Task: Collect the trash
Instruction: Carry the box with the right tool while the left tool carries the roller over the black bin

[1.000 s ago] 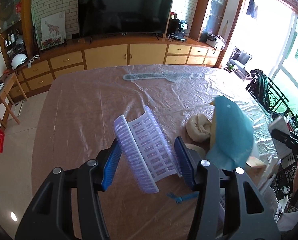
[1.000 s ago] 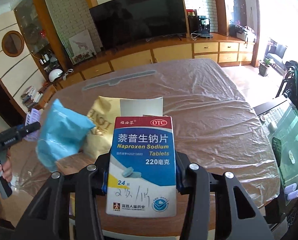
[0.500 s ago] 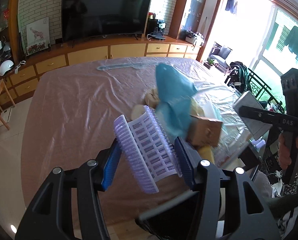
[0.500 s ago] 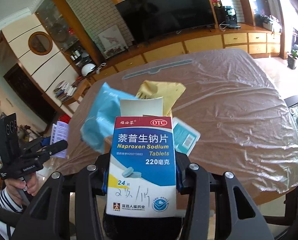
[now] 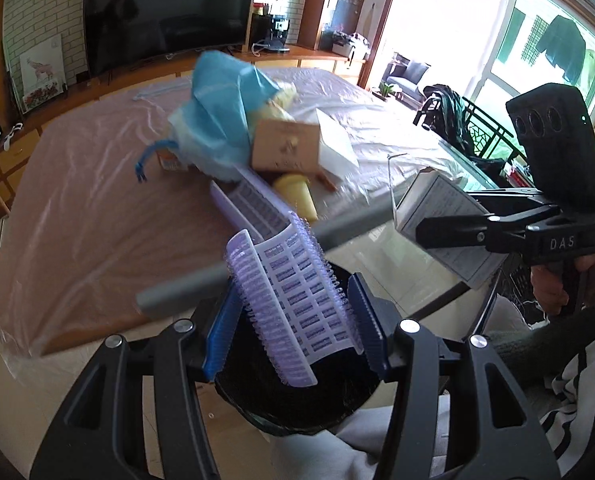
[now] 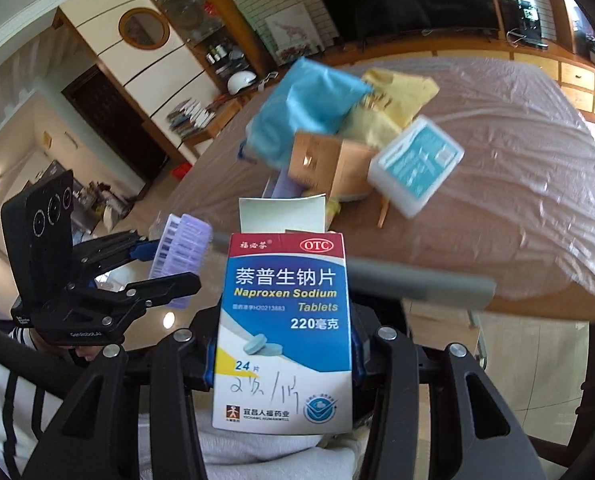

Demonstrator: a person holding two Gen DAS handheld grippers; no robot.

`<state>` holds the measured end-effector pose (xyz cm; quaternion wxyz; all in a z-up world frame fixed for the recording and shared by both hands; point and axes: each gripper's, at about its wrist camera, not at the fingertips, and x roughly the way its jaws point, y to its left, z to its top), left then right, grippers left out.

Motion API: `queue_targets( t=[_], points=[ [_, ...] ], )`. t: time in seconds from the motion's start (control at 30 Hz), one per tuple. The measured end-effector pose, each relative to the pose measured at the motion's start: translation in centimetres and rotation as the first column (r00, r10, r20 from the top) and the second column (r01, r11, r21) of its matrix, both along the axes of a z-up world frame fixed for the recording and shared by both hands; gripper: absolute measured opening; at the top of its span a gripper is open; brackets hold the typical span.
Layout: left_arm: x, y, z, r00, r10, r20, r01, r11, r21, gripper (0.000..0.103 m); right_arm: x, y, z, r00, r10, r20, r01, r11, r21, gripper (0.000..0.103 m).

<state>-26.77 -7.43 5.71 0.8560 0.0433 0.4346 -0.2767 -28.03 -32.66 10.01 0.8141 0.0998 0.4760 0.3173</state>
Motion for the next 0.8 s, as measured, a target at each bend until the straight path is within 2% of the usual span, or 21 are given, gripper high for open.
queue_targets(
  t=[0.13, 0.3, 0.67, 0.8],
  points=[
    [-1.2, -0.8, -1.9, 0.999, 0.006, -0.033, -0.005, 1.0, 0.021, 0.055, -1.5, 0.9, -1.5, 0.999, 0.037, -0.027, -0.038, 0.998, -0.048, 0.045],
    [-1.6, -1.2, -4.0, 0.999, 0.023, -0.031, -0.02, 0.996, 0.082, 0.055, -2.3, 2.3, -3.9, 0.998, 0.043, -0.041, -0.048, 0.992, -0.117, 0.045],
    [-0.5, -2.7, -7.7, 0.997, 0.05, -0.06, -0.038, 0.982, 0.185, 0.055, -1.9, 4.0, -7.2, 0.999, 0.045, -0.013, -0.047, 0.965, -0.26, 0.045],
    [-0.3, -3.0, -9.0, 0.996, 0.048, -0.075, -0.03, 0.976, 0.217, 0.055, -1.8, 3.7, -8.5, 0.999, 0.035, -0.026, -0.041, 0.962, -0.271, 0.045]
  ],
)
